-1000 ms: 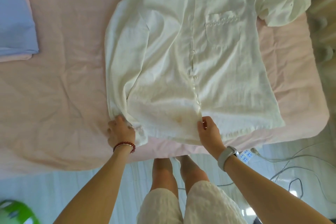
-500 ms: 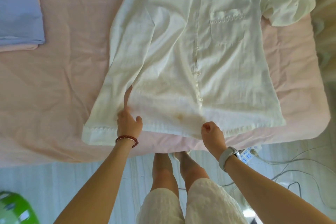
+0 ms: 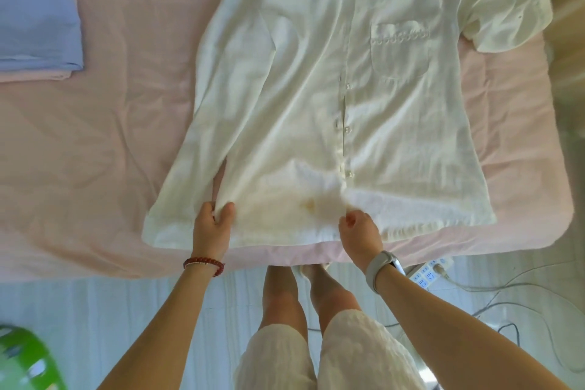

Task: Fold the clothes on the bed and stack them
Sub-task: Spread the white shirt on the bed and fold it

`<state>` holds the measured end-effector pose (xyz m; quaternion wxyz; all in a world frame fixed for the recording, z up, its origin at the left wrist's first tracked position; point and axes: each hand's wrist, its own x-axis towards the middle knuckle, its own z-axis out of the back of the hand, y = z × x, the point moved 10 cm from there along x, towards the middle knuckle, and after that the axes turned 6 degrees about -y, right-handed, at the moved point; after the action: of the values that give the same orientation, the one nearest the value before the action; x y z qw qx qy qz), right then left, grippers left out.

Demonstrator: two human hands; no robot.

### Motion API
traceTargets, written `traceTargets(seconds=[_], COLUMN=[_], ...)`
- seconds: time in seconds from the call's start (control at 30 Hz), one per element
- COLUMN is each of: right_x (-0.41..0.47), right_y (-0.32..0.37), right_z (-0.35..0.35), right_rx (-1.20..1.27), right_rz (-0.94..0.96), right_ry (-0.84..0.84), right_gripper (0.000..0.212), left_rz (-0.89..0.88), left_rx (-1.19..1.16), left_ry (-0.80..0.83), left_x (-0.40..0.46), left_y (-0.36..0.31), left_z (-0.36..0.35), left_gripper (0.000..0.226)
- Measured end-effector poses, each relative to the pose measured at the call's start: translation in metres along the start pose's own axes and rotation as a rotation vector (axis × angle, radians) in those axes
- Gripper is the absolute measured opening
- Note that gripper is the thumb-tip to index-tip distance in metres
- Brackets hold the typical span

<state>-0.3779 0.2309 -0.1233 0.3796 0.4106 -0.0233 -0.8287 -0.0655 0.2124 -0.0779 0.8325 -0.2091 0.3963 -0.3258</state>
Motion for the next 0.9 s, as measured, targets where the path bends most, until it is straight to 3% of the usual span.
traceTargets(seconds=[0.1,0.23,0.4,0.57,0.9], right_x=[-0.006,-0.013,-0.012,0.013,0.114], right_y=[0.001,-0.009,0.007,0.066,0.208], right_z=[0.013,0.015,0.03,0.037,0.085], right_rx=[-0.006,-0.184,-0.226,-0.05,0.098], right_rz=[0.018,0.03,0.13,0.241,0.346], right_ry=[-0.112,-0.045,-0.129,-0.168,-0.302], right_gripper=[0.013,0.017,0.026,0.024,0.028], left_rz=[0.101,0.223,-0.057,-0.31,-0.428], left_rx=[0.002,0.247,0.385,0.401,0.465], left_ry=[-0.035,-0.03,-0.166,-0.198,-0.158], left_x=[-0.009,-0.011,0.006,0.041,0.19], left_y=[0.03,0.053,-0.006,-0.081,-0.202], left_z=[0.006,0.007,0.011,-0.001,-0.02], left_gripper=[0.022,0.019,0.024,0.024,0.042])
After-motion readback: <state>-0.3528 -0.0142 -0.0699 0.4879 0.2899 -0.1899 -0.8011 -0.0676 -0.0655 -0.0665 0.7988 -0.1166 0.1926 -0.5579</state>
